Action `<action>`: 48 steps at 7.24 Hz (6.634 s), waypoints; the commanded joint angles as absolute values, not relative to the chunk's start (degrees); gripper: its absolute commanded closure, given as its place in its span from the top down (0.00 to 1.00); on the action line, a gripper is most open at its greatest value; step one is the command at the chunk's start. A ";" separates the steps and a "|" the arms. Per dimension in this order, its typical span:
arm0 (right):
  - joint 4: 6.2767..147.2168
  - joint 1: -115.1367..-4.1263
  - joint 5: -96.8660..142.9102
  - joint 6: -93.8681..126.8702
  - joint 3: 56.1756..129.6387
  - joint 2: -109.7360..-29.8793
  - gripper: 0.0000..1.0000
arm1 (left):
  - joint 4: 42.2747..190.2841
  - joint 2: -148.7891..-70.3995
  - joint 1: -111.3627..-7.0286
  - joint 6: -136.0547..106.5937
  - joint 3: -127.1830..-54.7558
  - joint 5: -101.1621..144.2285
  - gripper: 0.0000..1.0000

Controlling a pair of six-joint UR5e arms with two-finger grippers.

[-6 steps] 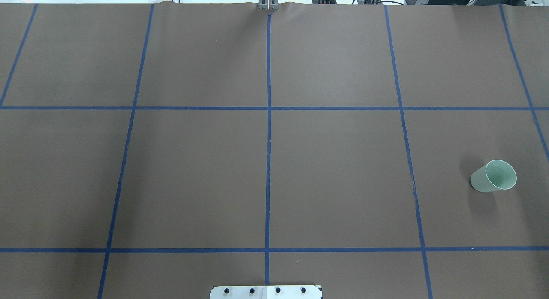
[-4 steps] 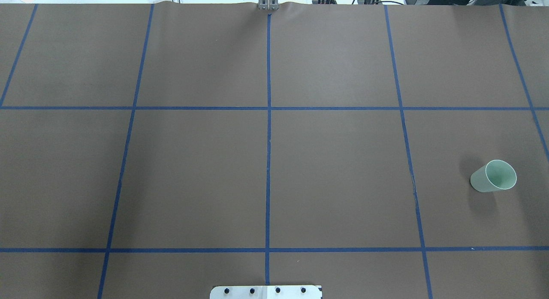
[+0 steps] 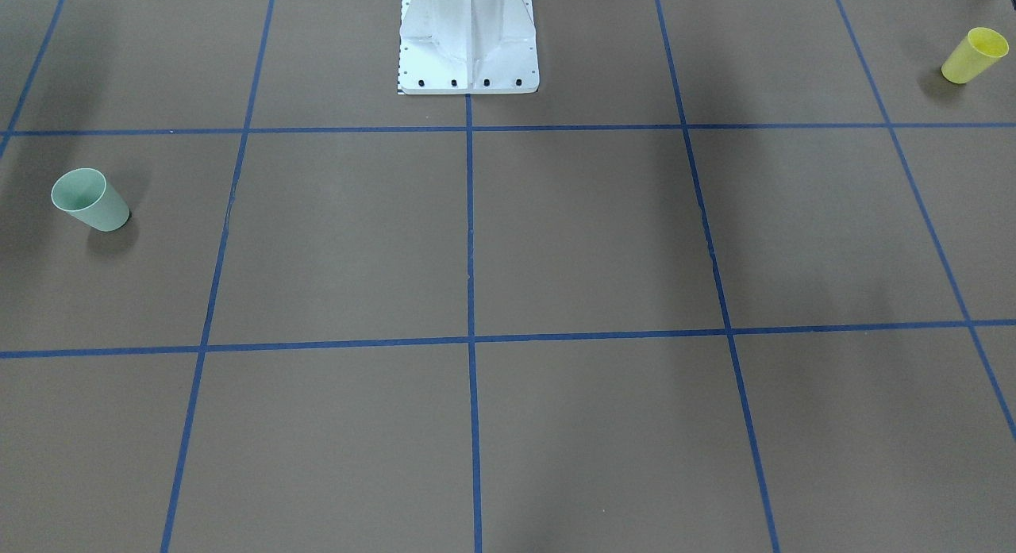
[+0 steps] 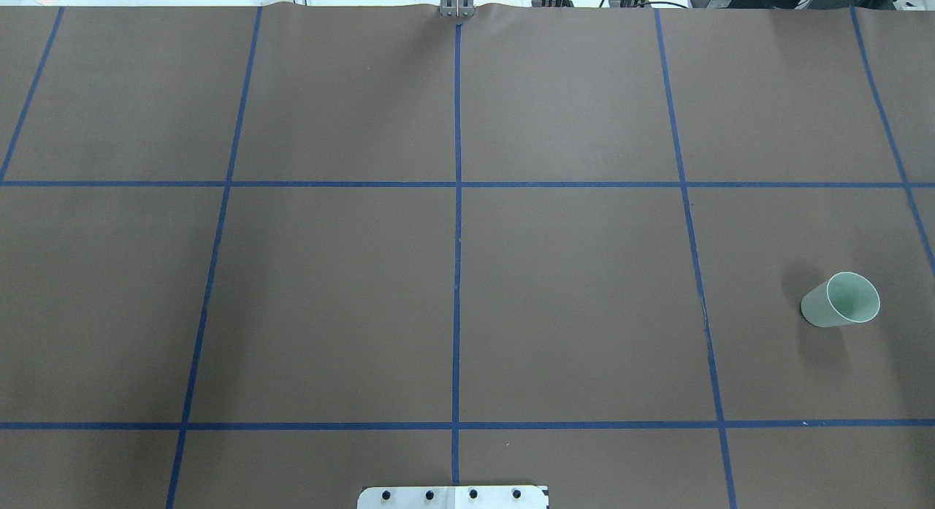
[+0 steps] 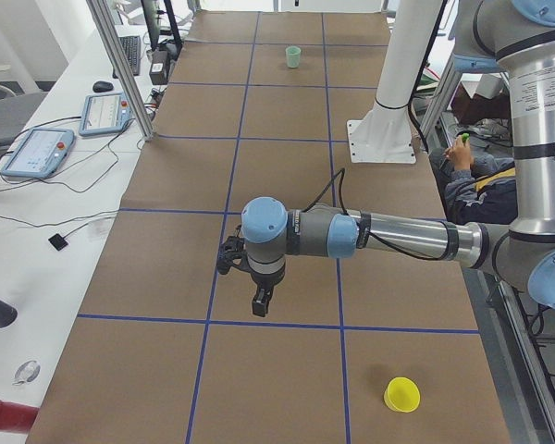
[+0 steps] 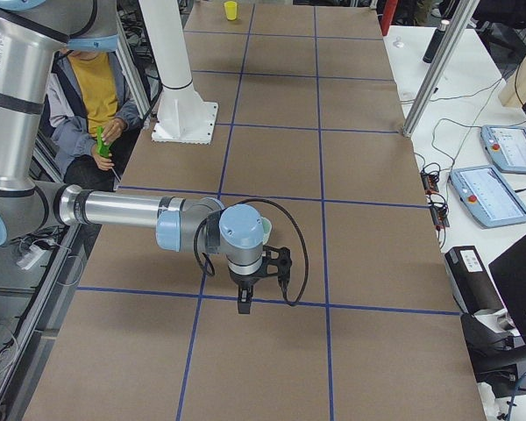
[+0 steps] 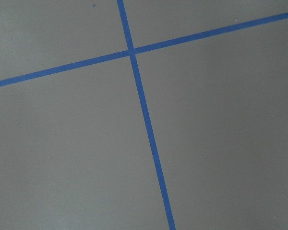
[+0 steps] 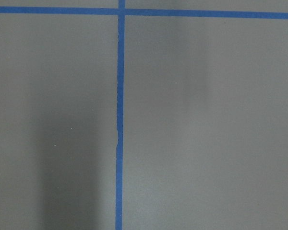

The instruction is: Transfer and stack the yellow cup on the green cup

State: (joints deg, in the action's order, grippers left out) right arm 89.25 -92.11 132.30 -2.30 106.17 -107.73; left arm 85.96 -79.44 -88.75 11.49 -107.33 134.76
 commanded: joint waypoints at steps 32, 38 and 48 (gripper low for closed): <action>84.74 -91.93 135.79 -1.85 96.50 -103.80 1.00 | 43.19 -81.04 -51.34 -114.03 -109.97 85.57 1.00; 84.03 -91.93 135.88 -2.02 96.59 -104.24 1.00 | 43.85 -81.04 -47.48 -128.90 -96.15 107.18 1.00; 83.85 -91.93 137.02 -2.02 96.94 -104.24 1.00 | 57.92 -77.79 -43.77 -141.33 -82.44 115.47 1.00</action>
